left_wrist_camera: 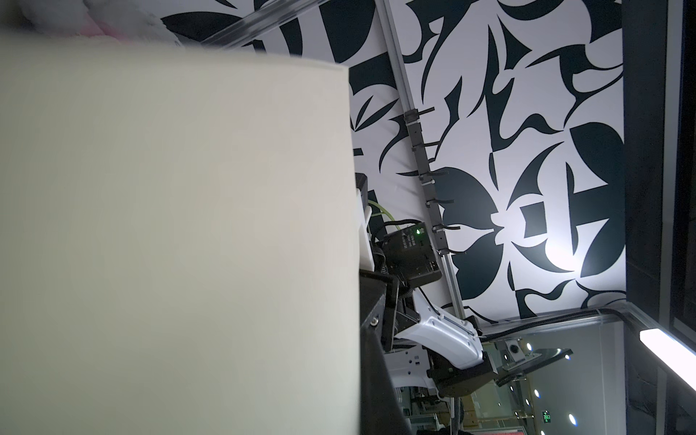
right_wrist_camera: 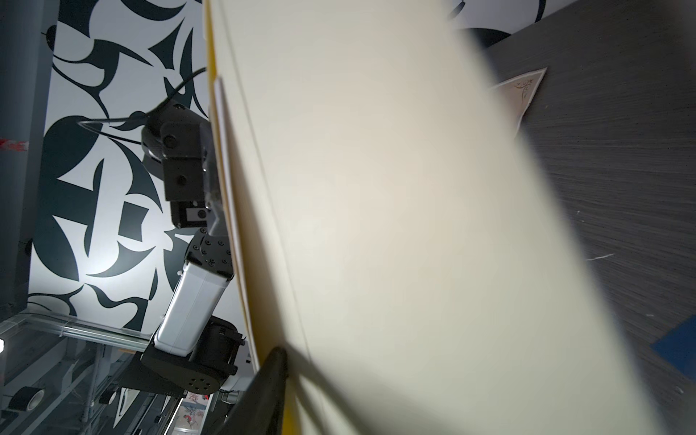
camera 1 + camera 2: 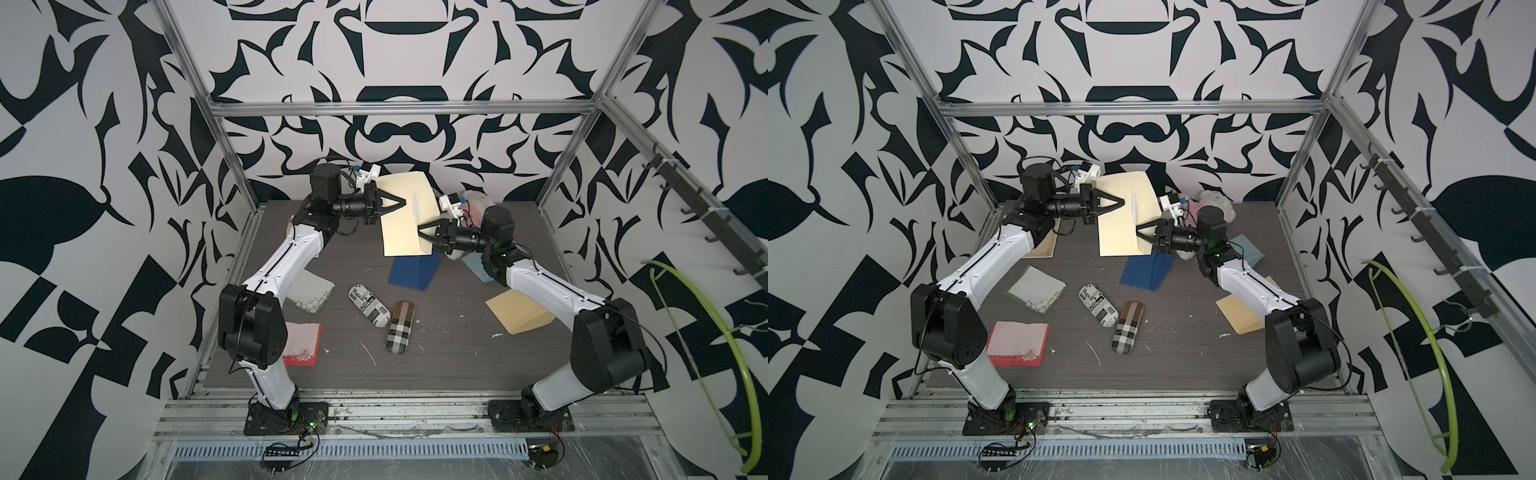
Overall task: Take the letter paper out of the envelope
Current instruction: Pick up the envelope from the center of the board.
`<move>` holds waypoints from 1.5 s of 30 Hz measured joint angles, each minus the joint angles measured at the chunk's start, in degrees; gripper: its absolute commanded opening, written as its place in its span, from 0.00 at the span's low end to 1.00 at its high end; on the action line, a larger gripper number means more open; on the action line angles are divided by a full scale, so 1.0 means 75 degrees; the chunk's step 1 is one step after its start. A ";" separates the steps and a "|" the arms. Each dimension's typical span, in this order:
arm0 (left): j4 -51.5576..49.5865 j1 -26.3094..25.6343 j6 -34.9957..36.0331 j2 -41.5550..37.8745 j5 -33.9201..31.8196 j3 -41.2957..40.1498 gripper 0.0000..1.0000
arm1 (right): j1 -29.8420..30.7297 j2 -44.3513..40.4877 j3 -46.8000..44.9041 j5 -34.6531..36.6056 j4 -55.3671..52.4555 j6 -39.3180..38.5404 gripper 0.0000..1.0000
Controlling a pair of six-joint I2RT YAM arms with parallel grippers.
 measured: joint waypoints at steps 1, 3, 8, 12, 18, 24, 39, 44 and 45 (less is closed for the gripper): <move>0.0000 0.0000 0.0000 0.0000 -0.0003 0.0000 0.00 | 0.0006 -0.0003 -0.0012 0.0006 0.0061 0.0044 0.41; 0.0000 -0.0003 0.0003 0.0000 -0.0006 0.0000 0.00 | 0.0006 -0.0015 -0.0061 0.0023 0.0184 0.0163 0.39; -0.0003 -0.0003 0.0015 0.0015 -0.0032 0.0032 0.00 | 0.0020 -0.0058 -0.0178 0.0079 0.0650 0.0673 0.33; -0.0006 -0.0003 0.0070 0.0073 -0.0055 0.0146 0.00 | 0.0052 -0.0061 -0.0189 0.0154 0.1064 0.1116 0.23; -0.0029 -0.0009 0.0157 0.0204 -0.0093 0.0210 0.00 | 0.0090 -0.0160 -0.0189 0.0294 0.1326 0.1539 0.03; -0.0265 -0.0070 0.0335 0.0283 -0.0224 0.0265 0.41 | 0.0137 -0.0513 -0.0187 0.0484 0.0586 0.1262 0.00; -0.4281 -0.0271 0.1571 0.0172 -0.3748 0.2273 0.64 | 0.0510 -0.2095 0.1480 0.6793 -0.6586 -0.5878 0.00; -0.4919 -0.0863 0.1396 0.0332 -0.4124 0.3462 0.61 | 0.0717 -0.2022 0.1399 0.7994 -0.6318 -0.7393 0.00; -0.4983 -0.1003 0.1323 0.0364 -0.4162 0.3602 0.61 | 0.0746 -0.1970 0.1399 0.8110 -0.6245 -0.7600 0.00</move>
